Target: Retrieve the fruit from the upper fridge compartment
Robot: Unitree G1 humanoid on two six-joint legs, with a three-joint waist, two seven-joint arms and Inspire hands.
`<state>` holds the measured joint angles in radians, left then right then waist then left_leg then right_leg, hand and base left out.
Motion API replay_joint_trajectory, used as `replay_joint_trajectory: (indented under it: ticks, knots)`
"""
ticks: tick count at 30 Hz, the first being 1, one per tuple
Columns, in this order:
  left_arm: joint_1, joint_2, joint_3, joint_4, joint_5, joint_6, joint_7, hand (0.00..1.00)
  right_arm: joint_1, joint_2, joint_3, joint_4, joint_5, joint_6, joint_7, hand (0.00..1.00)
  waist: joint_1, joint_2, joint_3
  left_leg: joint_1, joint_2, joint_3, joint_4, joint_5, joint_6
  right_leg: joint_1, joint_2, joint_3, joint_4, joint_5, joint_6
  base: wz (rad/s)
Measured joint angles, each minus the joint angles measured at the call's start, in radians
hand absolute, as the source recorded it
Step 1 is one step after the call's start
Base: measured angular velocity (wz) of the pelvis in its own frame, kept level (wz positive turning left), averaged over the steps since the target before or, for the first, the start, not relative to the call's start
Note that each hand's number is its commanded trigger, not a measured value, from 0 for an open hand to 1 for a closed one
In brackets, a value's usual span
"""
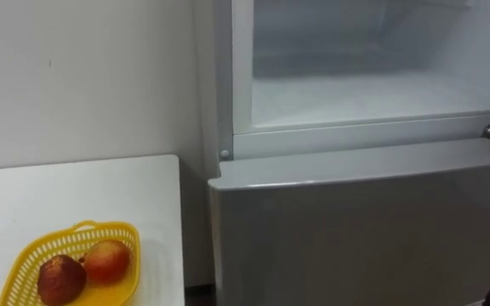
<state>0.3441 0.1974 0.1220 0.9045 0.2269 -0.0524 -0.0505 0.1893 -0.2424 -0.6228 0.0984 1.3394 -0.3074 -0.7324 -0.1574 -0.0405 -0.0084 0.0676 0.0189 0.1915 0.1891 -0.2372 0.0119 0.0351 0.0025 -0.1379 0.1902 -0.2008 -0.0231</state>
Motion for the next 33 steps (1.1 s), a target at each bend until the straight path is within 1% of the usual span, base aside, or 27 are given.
replay_joint_trajectory:
  ticks: [4,7,8,9,11,16,18,22,24,26,28,31,33]
  knots:
    - [0.002,-0.008,0.04,-0.004,0.0,0.0,-0.003,0.0,-0.009,0.0,-0.019,-0.043,0.0,0.004,0.078,0.0,0.001,-0.001,0.0011,0.006,0.0,0.001,-0.002,0.0,0.0,0.006,0.0,0.005,0.001,0.0,0.0,0.0]
    - [0.004,-0.015,0.045,-0.004,0.002,0.0,-0.001,0.0,-0.018,-0.002,-0.029,-0.06,-0.008,0.005,0.119,0.0,0.003,-0.001,0.0018,0.008,0.0,0.005,-0.002,0.0,0.0,0.01,0.0,0.009,0.005,0.0,0.0,-0.02]
    - [0.004,-0.023,0.053,-0.004,0.002,0.0,0.0,0.0,-0.024,-0.002,-0.027,-0.074,-0.011,0.007,0.135,0.0,0.006,0.0,0.0044,0.008,0.001,0.01,-0.002,0.0,0.0,0.007,0.0,0.013,0.01,0.0,0.0,-0.09]
    - [0.004,-0.026,0.053,-0.004,0.002,0.0,0.0,0.0,-0.028,-0.002,-0.028,-0.078,-0.013,0.01,0.145,0.0,0.007,0.001,0.0047,0.008,0.001,0.012,-0.002,0.0,0.0,0.004,0.0,0.016,0.012,0.0,0.0,-0.11]
    - [0.003,-0.031,0.053,-0.003,0.002,0.0,0.0,0.0,-0.041,-0.004,-0.028,-0.084,-0.014,0.023,0.184,0.0,0.007,-0.001,0.0051,0.007,0.001,0.015,-0.002,0.0,0.0,0.001,0.001,0.021,0.013,0.0,0.0,-0.05]
    - [0.003,-0.031,0.062,-0.002,0.004,0.0,0.0,0.0,-0.067,-0.005,-0.027,-0.135,-0.016,0.026,0.202,0.0,0.015,-0.001,0.0054,0.003,0.001,0.017,-0.001,0.0,0.0,-0.002,0.0,0.023,0.015,-0.001,0.001,-0.01]
    - [0.004,-0.031,0.065,-0.002,0.005,0.0,-0.002,0.0,-0.071,-0.005,-0.028,-0.153,-0.047,0.026,0.215,0.0,0.022,-0.002,0.0055,0.001,0.001,0.017,0.0,0.0,0.0,-0.002,0.0,0.022,0.015,-0.001,0.001,0.0]
    - [0.011,-0.031,0.085,0.006,0.002,0.0,-0.002,0.0,-0.094,-0.005,-0.027,-0.179,-0.045,0.028,0.241,0.0,0.031,-0.009,0.0072,0.0,0.001,0.016,0.0,0.0,0.0,-0.003,0.001,0.023,0.016,-0.001,0.0,-0.01]
    - [0.011,-0.032,0.085,0.018,0.002,0.001,-0.002,0.0,-0.1,-0.005,-0.025,-0.18,-0.044,0.041,0.242,0.0,0.03,-0.011,0.0076,-0.004,0.001,0.015,0.0,0.0,0.0,-0.017,0.0,0.023,0.03,-0.001,0.0,-0.07]
    - [0.009,-0.032,0.085,0.021,0.002,0.001,-0.001,0.0,-0.108,-0.005,-0.023,-0.18,-0.044,0.055,0.242,0.0,0.026,-0.019,0.0128,-0.006,0.001,0.014,0.0,0.0,0.0,-0.022,0.0,0.023,0.034,-0.001,-0.001,-0.06]
    - [0.009,-0.032,0.084,0.025,0.002,0.001,-0.001,0.0,-0.108,-0.005,-0.012,-0.18,-0.044,0.062,0.242,0.0,0.025,-0.022,0.0142,-0.005,0.002,0.019,0.001,0.0,0.0,-0.022,0.001,0.026,0.037,-0.001,-0.001,-0.04]
    - [0.009,-0.031,0.084,0.03,0.002,0.001,-0.002,0.0,-0.111,-0.006,0.011,-0.181,-0.044,0.062,0.244,0.0,0.025,-0.023,0.014,-0.007,0.001,0.023,0.004,0.0,0.0,-0.025,-0.001,0.028,0.043,-0.001,-0.001,-0.01]
    - [0.009,-0.031,0.084,0.036,0.002,0.002,-0.003,0.0,-0.112,-0.006,0.015,-0.182,-0.044,0.07,0.249,0.0,0.026,-0.023,0.0136,-0.014,0.001,0.024,0.01,0.0,0.001,-0.032,-0.002,0.028,0.047,-0.001,-0.001,0.0]
